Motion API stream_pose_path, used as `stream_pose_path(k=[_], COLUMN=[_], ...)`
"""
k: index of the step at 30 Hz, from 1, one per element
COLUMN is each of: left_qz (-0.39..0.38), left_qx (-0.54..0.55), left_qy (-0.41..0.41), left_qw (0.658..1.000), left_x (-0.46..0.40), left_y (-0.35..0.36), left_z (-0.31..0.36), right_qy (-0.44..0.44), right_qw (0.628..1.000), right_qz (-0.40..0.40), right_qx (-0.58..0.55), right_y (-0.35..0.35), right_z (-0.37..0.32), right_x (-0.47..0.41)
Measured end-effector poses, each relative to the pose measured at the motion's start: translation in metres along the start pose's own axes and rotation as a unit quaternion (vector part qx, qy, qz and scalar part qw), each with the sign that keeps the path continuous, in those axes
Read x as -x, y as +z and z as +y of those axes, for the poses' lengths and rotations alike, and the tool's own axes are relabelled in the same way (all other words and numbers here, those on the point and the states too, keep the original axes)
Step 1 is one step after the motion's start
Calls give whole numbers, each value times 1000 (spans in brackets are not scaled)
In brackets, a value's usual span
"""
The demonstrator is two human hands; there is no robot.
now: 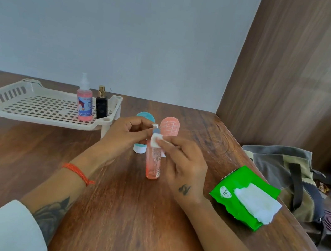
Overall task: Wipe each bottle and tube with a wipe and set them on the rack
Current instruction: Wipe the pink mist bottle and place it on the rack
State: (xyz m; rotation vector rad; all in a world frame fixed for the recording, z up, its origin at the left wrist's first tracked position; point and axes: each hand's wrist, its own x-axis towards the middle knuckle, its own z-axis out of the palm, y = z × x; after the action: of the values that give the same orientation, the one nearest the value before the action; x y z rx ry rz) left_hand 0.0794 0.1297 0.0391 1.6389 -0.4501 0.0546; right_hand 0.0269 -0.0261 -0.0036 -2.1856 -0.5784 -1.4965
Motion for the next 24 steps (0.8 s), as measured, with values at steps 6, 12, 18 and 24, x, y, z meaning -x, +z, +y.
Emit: stream_pose_path(k=[6, 12, 18, 24], left_qz=[14, 11, 8, -8], left_qx=[-24, -4, 4, 9], left_qy=[9, 7, 3, 6], left_qw=[1000, 1000, 1000, 1000], left_x=[0, 0, 1, 2], left_y=[3, 3, 2, 2], left_z=[3, 2, 3, 3], right_qy=[-56, 24, 155, 58], right_qw=[994, 1000, 981, 993], right_qz=[-62, -15, 73, -15], right_qx=[69, -13, -92, -97], right_y=[2, 3, 2, 2], right_z=[-2, 8, 13, 4], right_x=[-4, -3, -7, -2])
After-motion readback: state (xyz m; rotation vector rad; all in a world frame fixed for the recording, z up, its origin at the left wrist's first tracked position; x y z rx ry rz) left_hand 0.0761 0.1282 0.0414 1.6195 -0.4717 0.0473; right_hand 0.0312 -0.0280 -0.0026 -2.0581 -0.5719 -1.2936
